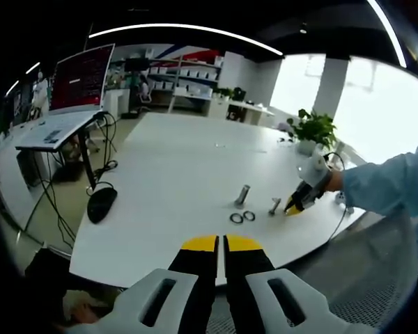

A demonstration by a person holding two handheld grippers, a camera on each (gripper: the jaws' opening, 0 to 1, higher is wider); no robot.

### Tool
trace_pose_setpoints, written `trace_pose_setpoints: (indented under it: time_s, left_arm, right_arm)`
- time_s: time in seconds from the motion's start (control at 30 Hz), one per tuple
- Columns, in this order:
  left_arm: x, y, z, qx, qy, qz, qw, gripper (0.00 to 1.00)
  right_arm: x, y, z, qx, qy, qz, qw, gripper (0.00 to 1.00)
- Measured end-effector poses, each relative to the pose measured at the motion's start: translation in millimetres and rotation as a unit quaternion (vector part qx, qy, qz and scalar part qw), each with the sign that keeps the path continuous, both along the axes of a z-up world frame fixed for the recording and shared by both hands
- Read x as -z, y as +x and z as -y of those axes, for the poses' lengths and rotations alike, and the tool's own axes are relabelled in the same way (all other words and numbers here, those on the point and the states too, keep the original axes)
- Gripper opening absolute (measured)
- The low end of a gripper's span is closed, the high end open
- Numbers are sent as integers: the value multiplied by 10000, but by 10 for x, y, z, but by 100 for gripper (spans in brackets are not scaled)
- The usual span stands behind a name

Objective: Place the washer onto the threaded stud by aligning its center hole with the stud, sliding it down to the base, and recovering from edge contact or off-axis alignment until the washer reaches the visible bottom stop.

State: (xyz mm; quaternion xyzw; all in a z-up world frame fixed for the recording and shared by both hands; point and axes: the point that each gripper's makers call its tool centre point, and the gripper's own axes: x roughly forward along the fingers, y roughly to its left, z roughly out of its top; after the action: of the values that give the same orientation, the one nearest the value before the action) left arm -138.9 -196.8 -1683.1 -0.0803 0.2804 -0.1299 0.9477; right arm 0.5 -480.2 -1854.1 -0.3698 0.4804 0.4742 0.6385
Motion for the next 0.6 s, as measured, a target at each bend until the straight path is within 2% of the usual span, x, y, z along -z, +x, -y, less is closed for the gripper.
trace_pose_setpoints:
  time_s: [0.1,0.23,0.6]
  left_arm:
    - [-4,0,0,-13,-7,7,10000,0]
    - [-2,-6,4,-16,-6,-3,10000,0]
    - [-8,-8,6,-9,-20,13,10000,0]
  right_arm:
    - [8,-50,-18,-220,-134,102,9996,14]
    - [7,-143,-42,-350,-192,-30,9992,14]
    - [-14,-219,-56,-424,-156,-101,9989,14]
